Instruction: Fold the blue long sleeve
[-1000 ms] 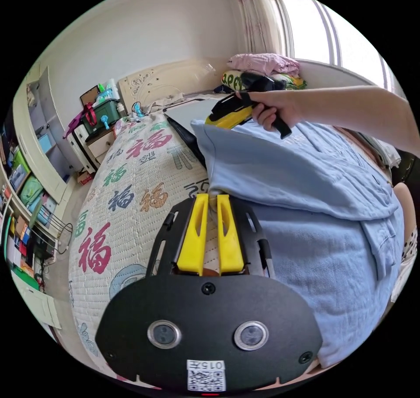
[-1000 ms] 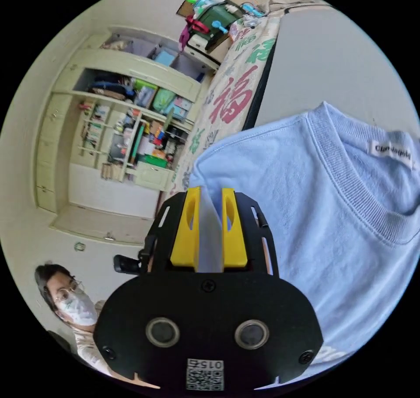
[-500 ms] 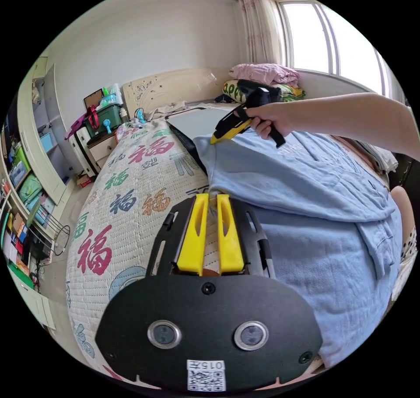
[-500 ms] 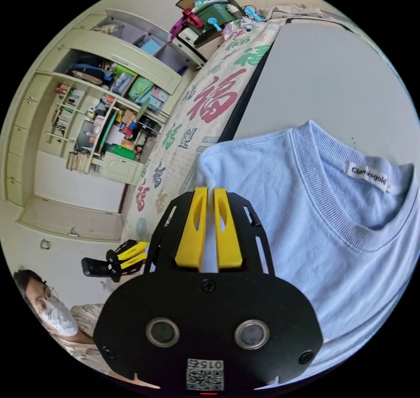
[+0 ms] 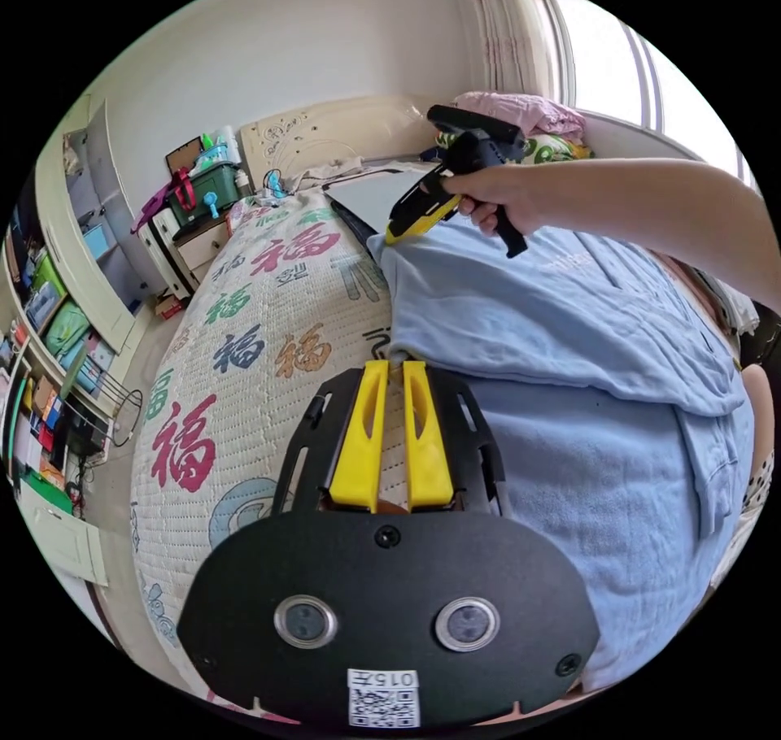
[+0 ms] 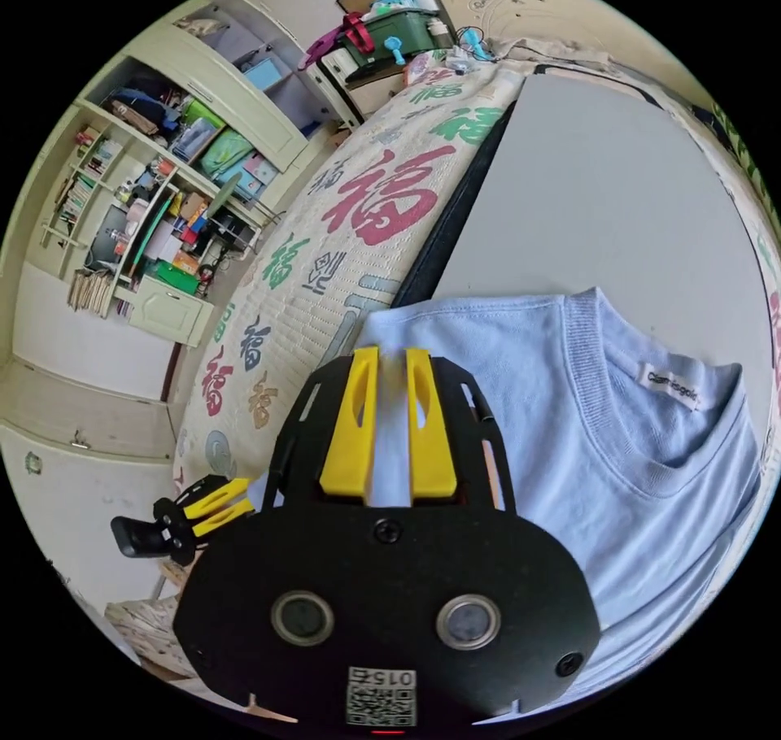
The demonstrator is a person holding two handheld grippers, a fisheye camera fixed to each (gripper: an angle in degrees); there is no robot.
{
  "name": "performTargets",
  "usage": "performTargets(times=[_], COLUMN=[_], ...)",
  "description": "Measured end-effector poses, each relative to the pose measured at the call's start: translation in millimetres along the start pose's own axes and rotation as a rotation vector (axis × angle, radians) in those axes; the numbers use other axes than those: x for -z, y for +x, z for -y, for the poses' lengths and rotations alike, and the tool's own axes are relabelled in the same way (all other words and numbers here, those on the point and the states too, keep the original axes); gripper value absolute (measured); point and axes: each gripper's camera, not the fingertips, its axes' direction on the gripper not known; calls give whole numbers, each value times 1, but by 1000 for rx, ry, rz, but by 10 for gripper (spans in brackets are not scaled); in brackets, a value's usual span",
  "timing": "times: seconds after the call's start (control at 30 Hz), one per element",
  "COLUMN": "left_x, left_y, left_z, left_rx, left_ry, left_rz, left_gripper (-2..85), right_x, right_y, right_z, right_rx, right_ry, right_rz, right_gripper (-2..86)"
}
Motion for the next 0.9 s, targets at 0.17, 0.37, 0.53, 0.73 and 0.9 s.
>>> performTargets(times=[0.17,0.37,0.53,0.73,0.9], left_x=[12,78,105,41,6], left_y=[5,16,56,61,67], left_z=[6,12,39,63,80], left_rx=[-41,-32,-80,-37,-61], left_ry=[-50,36,138,10,-90], left_rz=[48,169,-15,-112,-134], left_gripper=[15,20,32,58,60], right_x=[98,193,207,206,216], right_y=[1,12,7,7,0], right_z=[-95,-290,-416,-479,-495], right_rx=[79,103,77,-13,-32], right_ry=[134,96,9,-69,-105], right_rz=[40,49,-133,-165,-5], right_gripper=[60,81,103,143,92])
